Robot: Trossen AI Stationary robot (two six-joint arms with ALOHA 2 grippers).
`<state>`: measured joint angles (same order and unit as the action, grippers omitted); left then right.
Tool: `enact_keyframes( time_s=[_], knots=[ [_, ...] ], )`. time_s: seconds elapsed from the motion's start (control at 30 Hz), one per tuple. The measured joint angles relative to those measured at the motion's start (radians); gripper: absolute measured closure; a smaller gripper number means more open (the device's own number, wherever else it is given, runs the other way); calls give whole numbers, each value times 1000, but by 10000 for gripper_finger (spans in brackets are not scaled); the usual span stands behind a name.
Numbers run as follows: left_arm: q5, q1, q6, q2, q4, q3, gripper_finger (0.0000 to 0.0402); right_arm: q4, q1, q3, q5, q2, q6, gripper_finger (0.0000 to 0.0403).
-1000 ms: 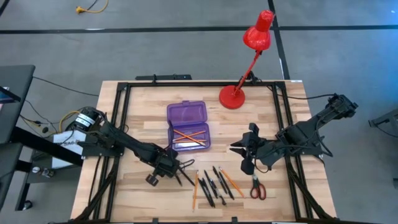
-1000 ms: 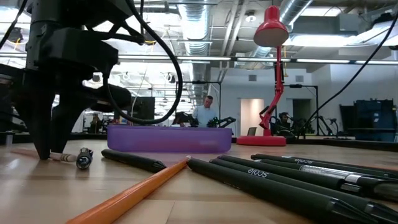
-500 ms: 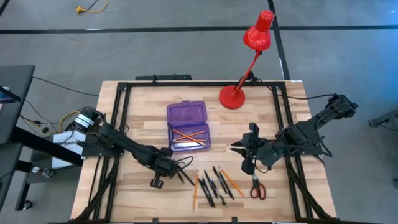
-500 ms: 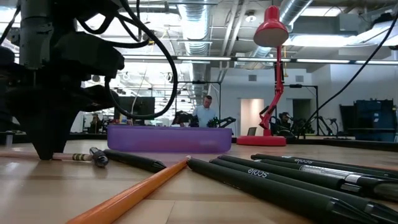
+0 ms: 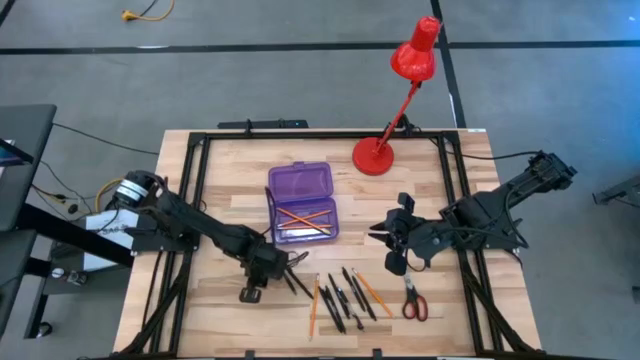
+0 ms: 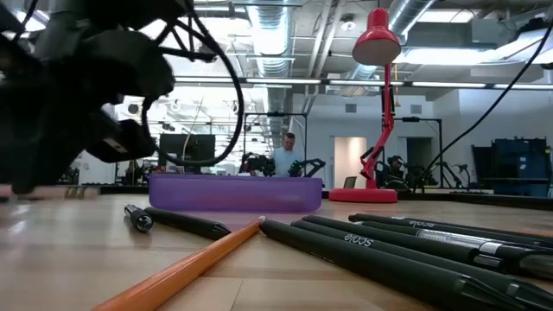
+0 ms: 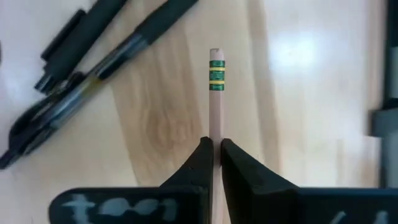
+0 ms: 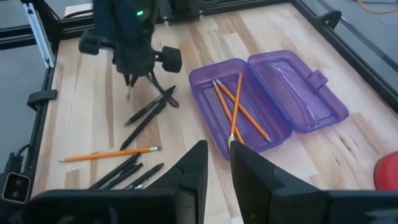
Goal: Pick & place school supplies into a supply box
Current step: Put the brown pencil into the purple supply box
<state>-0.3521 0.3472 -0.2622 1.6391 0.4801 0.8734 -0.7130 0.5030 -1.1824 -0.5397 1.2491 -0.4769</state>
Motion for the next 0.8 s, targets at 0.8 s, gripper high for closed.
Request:
enact_keyframes(
  time_s=[0.8],
  knots=[
    [-427, -382, 78, -230, -132, 30, 401, 11, -2, 0, 1, 0, -21, 341]
  ],
)
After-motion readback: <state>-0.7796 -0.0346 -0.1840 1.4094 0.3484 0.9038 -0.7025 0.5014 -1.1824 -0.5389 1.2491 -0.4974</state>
